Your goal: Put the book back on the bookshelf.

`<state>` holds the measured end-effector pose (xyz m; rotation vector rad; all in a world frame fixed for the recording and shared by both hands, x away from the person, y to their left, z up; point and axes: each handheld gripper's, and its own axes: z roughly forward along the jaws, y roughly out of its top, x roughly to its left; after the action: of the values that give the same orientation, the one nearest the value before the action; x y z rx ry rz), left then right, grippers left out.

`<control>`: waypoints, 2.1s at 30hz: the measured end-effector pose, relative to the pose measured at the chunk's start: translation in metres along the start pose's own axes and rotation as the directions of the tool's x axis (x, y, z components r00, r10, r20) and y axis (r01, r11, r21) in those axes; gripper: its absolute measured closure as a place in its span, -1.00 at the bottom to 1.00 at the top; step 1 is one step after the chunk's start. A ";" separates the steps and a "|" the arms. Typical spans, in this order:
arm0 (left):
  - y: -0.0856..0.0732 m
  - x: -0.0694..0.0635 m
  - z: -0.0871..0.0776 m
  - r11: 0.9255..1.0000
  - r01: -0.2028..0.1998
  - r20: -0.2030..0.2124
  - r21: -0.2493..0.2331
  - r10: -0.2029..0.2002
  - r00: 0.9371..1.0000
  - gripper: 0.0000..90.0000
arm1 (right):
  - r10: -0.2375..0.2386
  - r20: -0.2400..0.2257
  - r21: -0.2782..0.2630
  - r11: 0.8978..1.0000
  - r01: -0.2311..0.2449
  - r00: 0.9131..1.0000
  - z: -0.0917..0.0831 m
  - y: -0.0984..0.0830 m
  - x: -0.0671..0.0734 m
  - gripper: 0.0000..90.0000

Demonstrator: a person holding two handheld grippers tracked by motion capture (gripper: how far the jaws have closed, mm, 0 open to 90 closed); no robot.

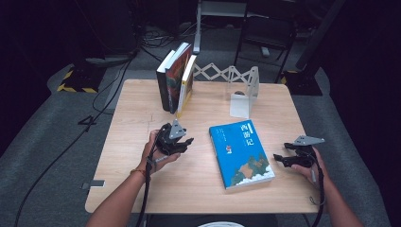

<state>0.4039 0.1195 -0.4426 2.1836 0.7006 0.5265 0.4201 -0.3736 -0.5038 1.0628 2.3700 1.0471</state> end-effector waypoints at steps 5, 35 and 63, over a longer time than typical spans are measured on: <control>-0.014 -0.013 0.004 0.999 -0.011 0.037 0.044 0.009 0.999 0.14 | -0.027 -0.002 0.013 1.000 0.027 1.000 -0.002 0.003 0.003 -0.36; -0.066 -0.045 0.002 0.992 0.028 0.192 0.121 -0.051 0.980 -0.25 | -0.140 -0.227 -0.035 0.990 0.136 0.964 -0.009 0.030 0.054 -0.51; -0.045 -0.037 0.034 0.992 0.045 0.174 0.119 -0.065 0.983 -0.50 | -0.129 -0.231 0.031 0.990 0.140 0.964 0.004 0.040 0.087 -0.87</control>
<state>0.3814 0.1024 -0.5035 2.2772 0.7066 0.2639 0.3846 -0.2887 -0.4777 0.8204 2.6180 1.1221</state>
